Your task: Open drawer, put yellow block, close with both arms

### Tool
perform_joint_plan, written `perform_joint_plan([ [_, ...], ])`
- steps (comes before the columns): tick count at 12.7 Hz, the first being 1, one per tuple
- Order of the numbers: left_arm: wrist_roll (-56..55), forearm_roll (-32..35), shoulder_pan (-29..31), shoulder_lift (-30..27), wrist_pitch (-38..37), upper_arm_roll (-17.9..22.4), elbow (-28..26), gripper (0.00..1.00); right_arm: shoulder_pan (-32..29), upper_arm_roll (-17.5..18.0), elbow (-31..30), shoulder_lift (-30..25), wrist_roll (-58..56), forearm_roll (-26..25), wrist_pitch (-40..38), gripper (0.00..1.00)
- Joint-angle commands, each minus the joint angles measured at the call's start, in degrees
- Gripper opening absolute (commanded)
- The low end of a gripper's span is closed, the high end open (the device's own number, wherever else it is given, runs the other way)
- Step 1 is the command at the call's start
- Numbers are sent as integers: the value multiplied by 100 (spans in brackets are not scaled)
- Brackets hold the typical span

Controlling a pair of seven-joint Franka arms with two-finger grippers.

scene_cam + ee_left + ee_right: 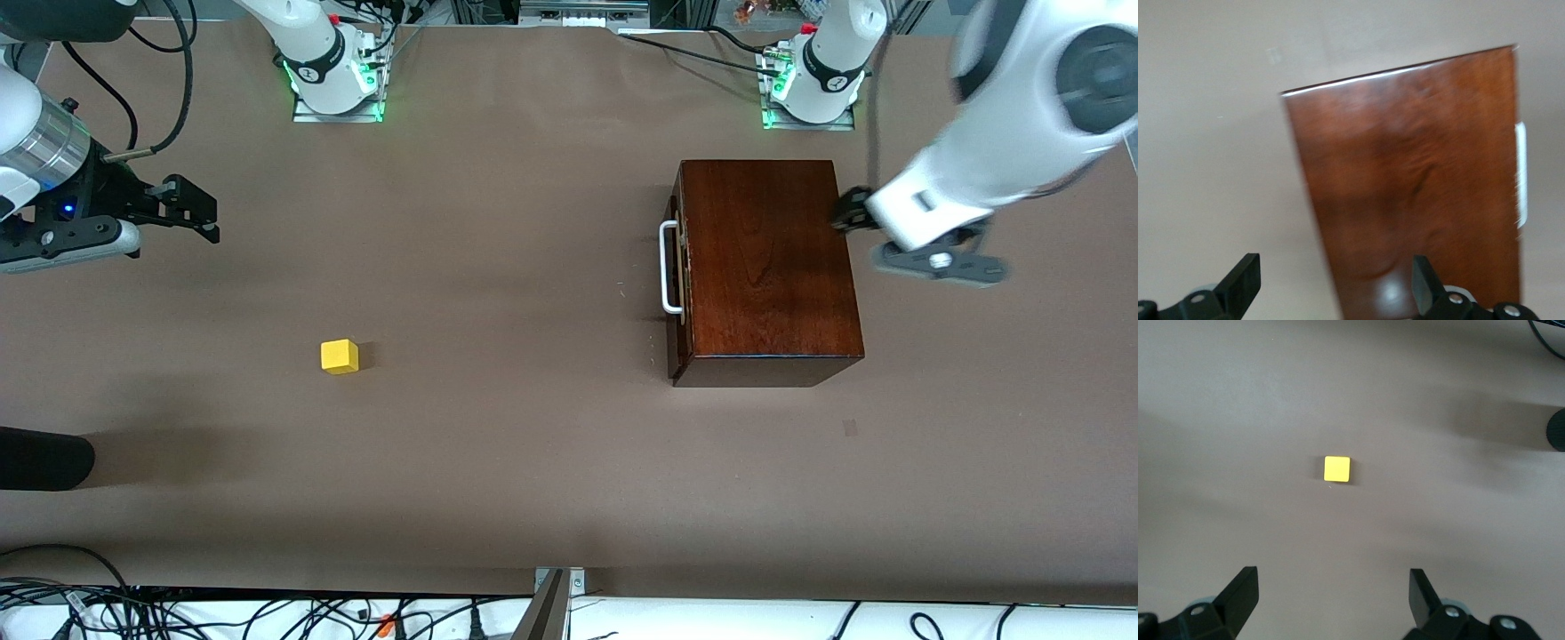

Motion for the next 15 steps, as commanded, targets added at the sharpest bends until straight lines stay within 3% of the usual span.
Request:
perform_joint_plan([
  [1, -956, -126, -767, 609, 154, 25, 425, 100, -49, 20, 158, 54, -48, 31, -136, 100],
  [7, -2917, -187, -2131, 1549, 1684, 25, 408, 100, -49, 20, 158, 54, -48, 31, -136, 100],
  [11, -3139, -12, -2335, 2182, 2132, 52, 407, 100, -49, 20, 158, 54, -48, 31, -136, 100],
  [15, -3148, 507, -2317, 2376, 2186, 43, 372, 100, -49, 20, 158, 54, -48, 31, -136, 100],
])
